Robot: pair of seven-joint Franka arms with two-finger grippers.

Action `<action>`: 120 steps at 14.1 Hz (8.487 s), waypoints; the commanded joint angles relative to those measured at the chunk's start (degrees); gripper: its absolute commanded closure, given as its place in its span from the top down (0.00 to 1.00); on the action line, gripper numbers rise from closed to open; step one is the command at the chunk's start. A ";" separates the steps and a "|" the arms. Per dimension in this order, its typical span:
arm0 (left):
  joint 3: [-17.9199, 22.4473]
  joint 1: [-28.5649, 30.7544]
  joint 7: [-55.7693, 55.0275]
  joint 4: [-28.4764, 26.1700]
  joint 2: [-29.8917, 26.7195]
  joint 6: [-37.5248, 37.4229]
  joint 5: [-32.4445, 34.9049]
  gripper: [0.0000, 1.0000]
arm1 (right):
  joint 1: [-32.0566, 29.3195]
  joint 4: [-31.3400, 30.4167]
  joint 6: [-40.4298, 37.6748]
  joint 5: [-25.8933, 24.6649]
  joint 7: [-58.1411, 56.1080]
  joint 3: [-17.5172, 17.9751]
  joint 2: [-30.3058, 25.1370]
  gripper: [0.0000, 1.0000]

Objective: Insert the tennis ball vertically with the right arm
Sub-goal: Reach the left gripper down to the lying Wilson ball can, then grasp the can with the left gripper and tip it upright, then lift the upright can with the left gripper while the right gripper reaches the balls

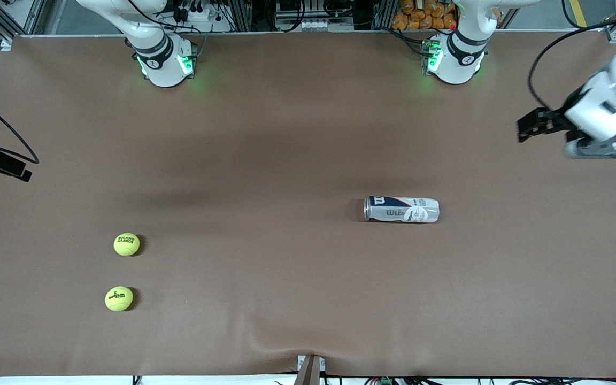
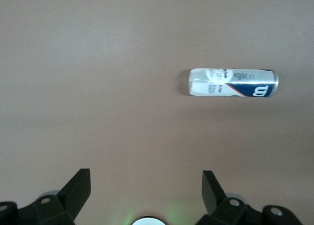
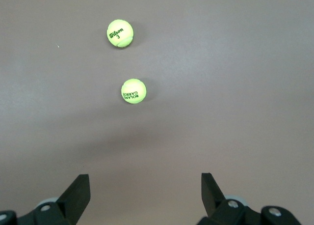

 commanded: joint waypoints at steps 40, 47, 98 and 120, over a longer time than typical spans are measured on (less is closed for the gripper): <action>-1.25 -26.31 47.36 -3.92 32.89 24.05 30.56 1.00 | 3.26 -2.47 -5.13 1.54 0.19 0.77 -6.65 1.00; -0.81 -27.10 46.66 -2.24 35.88 23.61 31.10 1.00 | 3.26 -2.11 -5.66 1.45 -0.25 0.68 -6.65 1.00; -0.55 -26.22 37.25 1.54 42.04 20.80 34.71 0.81 | 4.14 0.70 -12.77 0.14 0.89 0.95 -6.74 1.00; -4.41 -27.01 32.43 11.38 37.99 42.03 11.69 0.79 | 5.11 4.82 -32.92 -1.27 1.07 0.42 4.93 1.00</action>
